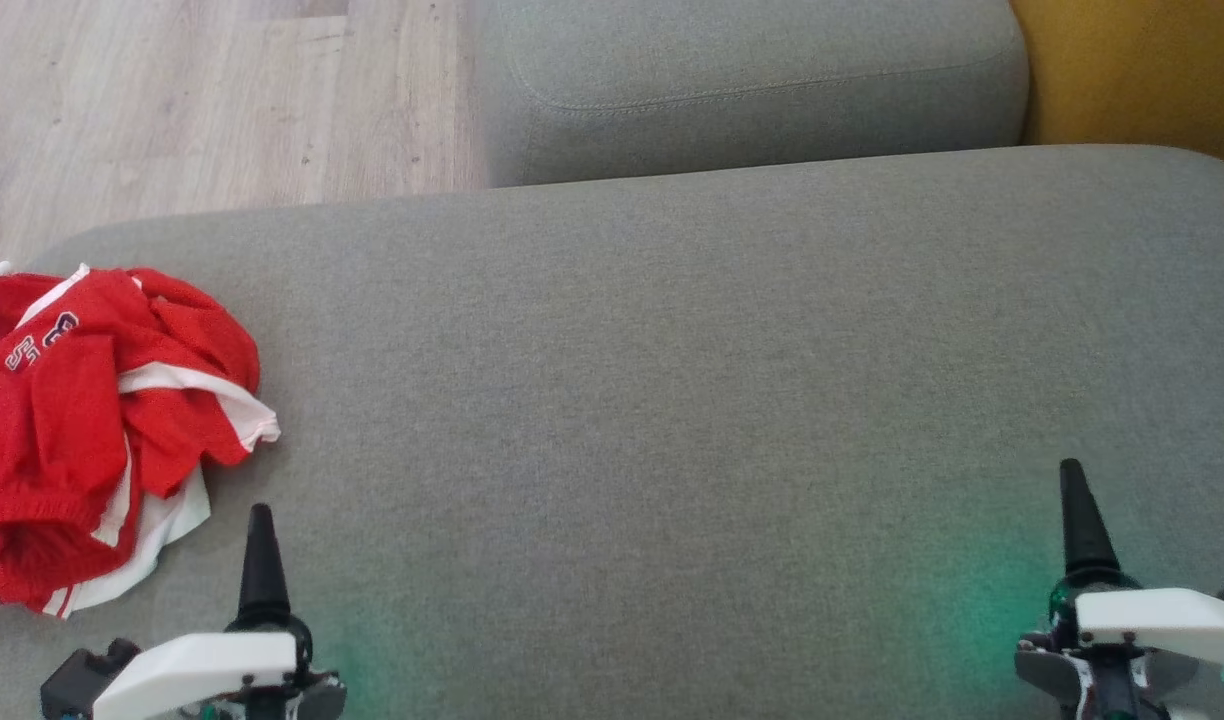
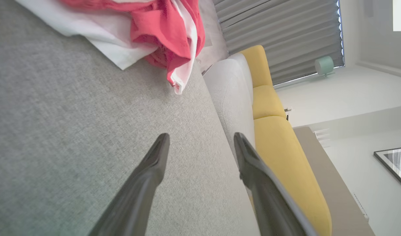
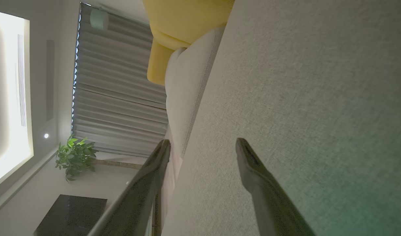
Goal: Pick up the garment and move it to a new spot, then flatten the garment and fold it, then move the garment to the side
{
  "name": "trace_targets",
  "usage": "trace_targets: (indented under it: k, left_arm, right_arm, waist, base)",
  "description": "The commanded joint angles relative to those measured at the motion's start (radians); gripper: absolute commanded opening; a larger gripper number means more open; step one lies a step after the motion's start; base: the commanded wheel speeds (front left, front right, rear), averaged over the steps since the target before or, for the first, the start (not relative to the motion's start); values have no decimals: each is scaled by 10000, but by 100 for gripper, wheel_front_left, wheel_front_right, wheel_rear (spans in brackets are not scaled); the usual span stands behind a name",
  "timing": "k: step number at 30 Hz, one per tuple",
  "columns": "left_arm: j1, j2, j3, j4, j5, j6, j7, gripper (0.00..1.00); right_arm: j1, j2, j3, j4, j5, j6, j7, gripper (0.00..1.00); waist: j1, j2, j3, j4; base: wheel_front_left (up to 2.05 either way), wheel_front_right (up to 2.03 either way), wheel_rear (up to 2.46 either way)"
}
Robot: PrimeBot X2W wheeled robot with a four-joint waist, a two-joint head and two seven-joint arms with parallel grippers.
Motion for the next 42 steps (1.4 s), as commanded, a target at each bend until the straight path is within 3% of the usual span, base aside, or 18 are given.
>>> trace_targets:
  k: [1,32,42]
  left_arm:
    - [-479,78,-23,-415,354,18,-112,100]
    - [-497,97,-962,-881,4579,978,-993,100]
    - [-490,103,-1206,-819,5737,1071,-1286,100]
  right_arm:
    - [-346,-75,130,-421,-324,42,-134,100]
    - [-241,-103,1049,-934,-4256,83,-1007,100]
    - [-203,-113,1416,-1047,-5542,97,-1298,100]
  waist:
    - [0,0,0,-2]
    - [0,0,-65,-133]
    - [0,0,-89,-82]
  base:
    - [0,0,0]
    - [0,0,0]
    - [0,0,0]
